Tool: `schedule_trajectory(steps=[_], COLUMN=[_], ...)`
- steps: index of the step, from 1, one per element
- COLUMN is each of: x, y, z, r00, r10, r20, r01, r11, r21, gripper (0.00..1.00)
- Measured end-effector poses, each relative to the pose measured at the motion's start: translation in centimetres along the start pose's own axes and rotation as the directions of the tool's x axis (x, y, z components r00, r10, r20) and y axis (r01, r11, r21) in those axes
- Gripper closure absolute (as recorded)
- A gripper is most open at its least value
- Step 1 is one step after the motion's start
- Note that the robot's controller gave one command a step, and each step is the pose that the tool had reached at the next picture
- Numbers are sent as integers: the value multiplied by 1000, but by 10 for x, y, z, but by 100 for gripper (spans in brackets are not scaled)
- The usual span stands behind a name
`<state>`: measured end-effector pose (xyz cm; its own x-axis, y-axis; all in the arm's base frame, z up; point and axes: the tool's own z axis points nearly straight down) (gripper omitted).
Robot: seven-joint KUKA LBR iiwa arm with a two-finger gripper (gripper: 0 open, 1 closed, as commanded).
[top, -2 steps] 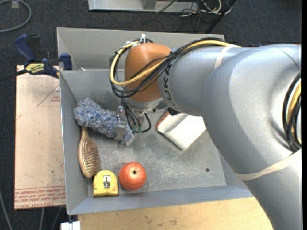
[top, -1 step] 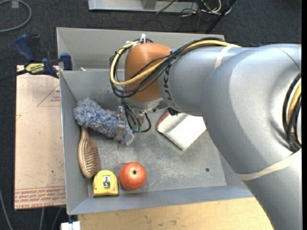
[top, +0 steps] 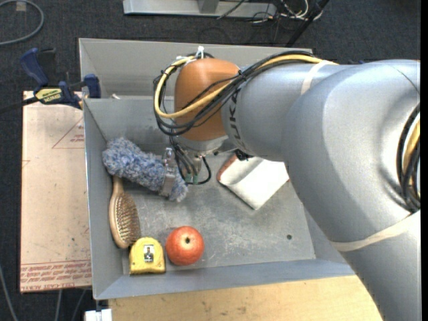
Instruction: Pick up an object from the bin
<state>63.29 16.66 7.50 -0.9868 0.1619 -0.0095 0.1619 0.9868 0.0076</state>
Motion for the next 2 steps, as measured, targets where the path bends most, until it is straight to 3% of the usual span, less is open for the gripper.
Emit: schedule_trajectory(steps=[2], x=[1], y=[0], z=[-35], r00=[1000], r10=[0], r20=[-6], r01=[0], r11=[1000], r21=[2], gripper=[100])
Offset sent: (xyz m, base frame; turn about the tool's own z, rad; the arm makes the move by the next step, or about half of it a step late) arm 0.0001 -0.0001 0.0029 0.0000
